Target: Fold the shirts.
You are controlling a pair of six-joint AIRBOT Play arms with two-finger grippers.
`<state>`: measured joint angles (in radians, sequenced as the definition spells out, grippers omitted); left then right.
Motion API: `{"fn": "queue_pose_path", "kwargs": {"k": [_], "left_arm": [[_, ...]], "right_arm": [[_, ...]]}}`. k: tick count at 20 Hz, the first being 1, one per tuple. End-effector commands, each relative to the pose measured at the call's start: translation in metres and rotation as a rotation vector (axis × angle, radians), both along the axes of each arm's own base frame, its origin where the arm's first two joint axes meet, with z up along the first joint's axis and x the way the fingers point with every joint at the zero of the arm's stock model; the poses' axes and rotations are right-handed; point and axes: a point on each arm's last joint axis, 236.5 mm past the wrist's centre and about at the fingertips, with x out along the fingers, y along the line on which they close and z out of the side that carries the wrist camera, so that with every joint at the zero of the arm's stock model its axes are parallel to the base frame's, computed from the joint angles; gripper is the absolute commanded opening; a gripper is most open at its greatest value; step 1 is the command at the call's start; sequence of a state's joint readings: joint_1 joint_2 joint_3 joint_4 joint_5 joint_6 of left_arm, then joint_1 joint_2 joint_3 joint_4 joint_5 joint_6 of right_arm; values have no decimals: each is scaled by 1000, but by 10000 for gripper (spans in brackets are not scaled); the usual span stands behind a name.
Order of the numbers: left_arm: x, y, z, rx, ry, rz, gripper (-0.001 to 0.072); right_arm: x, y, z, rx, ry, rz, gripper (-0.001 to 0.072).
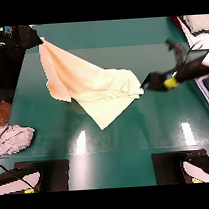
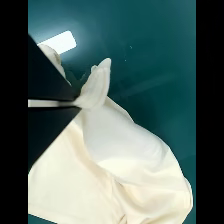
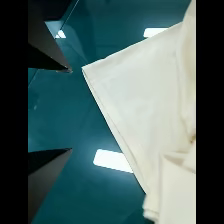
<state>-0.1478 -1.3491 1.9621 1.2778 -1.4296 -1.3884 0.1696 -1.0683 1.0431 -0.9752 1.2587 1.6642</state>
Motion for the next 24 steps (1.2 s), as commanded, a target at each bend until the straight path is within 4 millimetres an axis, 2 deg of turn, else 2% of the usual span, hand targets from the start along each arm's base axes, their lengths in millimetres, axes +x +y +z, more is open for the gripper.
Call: {"fn": "queue_pose_path", "kwargs": {"k": [1, 6, 9, 14, 20, 21, 23, 24], "left_arm": [[0, 0, 0, 0, -2, 1, 24], [0, 0, -1, 1, 1, 1, 25], [0, 0, -7, 6, 20, -1, 25], [2, 1, -10, 9, 29, -1, 25], [2, 1, -10, 9, 29, -1, 25], [2, 1, -10, 9, 28, 0, 25], [2, 1, -10, 9, 27, 0, 24], [3, 3, -10, 15, 25, 5, 24]], "right_arm": [[-39, 48, -53, 81, 76, -148, 535], [-66, 104, -106, 84, 118, -180, 510], [-74, 135, -127, 49, 141, -117, 510], [-71, 175, -147, 23, 156, -68, 510], [-55, 191, -150, 29, 146, -73, 494], [-53, 191, -150, 30, 139, -75, 399], [-52, 191, -149, 30, 126, -66, 96], [-52, 190, -146, 29, 117, -56, 50]]}}
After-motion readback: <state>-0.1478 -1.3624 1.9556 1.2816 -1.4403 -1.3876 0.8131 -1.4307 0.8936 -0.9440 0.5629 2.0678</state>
